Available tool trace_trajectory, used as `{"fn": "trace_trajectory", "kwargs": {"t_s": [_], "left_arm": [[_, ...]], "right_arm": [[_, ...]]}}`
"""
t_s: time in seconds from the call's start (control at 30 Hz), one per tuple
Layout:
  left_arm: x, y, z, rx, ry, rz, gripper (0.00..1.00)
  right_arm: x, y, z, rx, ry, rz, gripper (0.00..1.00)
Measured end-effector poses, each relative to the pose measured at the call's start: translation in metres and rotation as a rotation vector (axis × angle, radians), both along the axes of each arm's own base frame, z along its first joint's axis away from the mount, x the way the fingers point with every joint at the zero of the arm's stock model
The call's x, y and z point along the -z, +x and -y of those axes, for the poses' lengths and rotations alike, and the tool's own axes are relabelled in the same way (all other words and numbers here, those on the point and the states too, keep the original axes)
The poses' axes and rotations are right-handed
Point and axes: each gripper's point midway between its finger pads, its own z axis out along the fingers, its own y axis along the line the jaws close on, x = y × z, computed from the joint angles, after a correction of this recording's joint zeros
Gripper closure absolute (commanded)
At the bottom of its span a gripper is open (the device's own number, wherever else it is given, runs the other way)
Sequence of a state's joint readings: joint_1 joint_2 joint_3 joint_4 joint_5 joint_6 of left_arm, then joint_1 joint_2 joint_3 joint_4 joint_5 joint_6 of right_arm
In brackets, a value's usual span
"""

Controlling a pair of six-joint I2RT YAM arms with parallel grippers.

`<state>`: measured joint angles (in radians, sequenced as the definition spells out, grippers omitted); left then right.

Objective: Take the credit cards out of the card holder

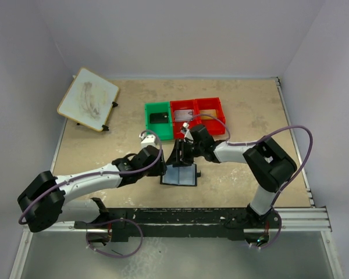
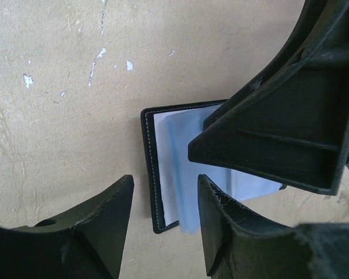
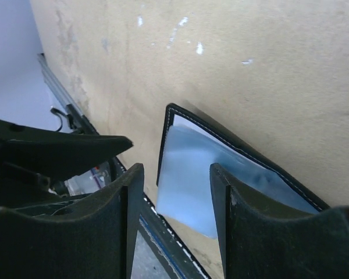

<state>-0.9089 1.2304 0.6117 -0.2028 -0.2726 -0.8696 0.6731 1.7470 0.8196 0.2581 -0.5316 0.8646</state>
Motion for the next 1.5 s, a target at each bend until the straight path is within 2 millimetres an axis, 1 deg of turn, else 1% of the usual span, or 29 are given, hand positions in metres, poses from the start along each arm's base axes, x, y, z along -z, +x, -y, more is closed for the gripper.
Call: {"fn": "trace_trajectory", "kwargs": {"t_s": [0.07, 0.17, 0.27, 0.37, 0.4, 0.47, 0.53, 0.63, 0.73, 0.83, 1.0, 1.23, 1.37, 1.5], "left_arm": [[0.001, 0.000, 0.000, 0.001, 0.004, -0.004, 0.54], [0.003, -0.001, 0.000, 0.003, 0.005, -0.008, 0.54], [0.005, -0.001, 0.002, 0.006, 0.005, -0.013, 0.54], [0.012, -0.002, 0.004, 0.016, 0.011, -0.029, 0.53], [0.015, -0.002, 0.005, 0.019, 0.014, -0.036, 0.54], [0.023, -0.003, 0.006, 0.026, 0.030, -0.055, 0.60], [0.033, -0.006, 0.006, 0.036, 0.054, -0.079, 0.67], [0.041, -0.009, 0.005, 0.053, 0.072, -0.102, 0.73], [0.041, -0.010, 0.006, 0.064, 0.072, -0.106, 0.75], [0.041, -0.011, 0.007, 0.067, 0.070, -0.109, 0.76], [0.041, -0.012, 0.007, 0.070, 0.068, -0.111, 0.77], [0.041, -0.012, 0.007, 0.072, 0.067, -0.113, 0.79], [0.042, -0.012, 0.007, 0.072, 0.068, -0.114, 0.80], [0.042, -0.012, 0.007, 0.073, 0.069, -0.113, 0.81]], "right_arm": [[-0.005, 0.001, -0.004, -0.006, 0.029, 0.002, 0.53], [-0.004, 0.000, -0.002, 0.000, 0.016, -0.003, 0.52], [-0.008, 0.000, 0.008, 0.035, -0.035, 0.003, 0.49], [-0.024, 0.006, 0.021, 0.094, -0.094, 0.045, 0.47], [-0.031, 0.008, 0.026, 0.119, -0.112, 0.065, 0.46], [-0.042, 0.013, 0.036, 0.165, -0.144, 0.099, 0.45], [-0.044, 0.013, 0.047, 0.203, -0.181, 0.109, 0.45], [-0.035, 0.006, 0.061, 0.228, -0.228, 0.091, 0.45], [-0.015, -0.009, 0.076, 0.231, -0.289, 0.040, 0.45], [-0.006, -0.018, 0.084, 0.229, -0.324, 0.007, 0.45], [-0.004, -0.018, 0.084, 0.227, -0.329, 0.003, 0.45], [0.011, -0.019, 0.084, 0.221, -0.357, -0.024, 0.47], [0.009, -0.015, 0.081, 0.222, -0.343, -0.012, 0.51], [0.007, -0.012, 0.079, 0.220, -0.329, 0.005, 0.52]]}}
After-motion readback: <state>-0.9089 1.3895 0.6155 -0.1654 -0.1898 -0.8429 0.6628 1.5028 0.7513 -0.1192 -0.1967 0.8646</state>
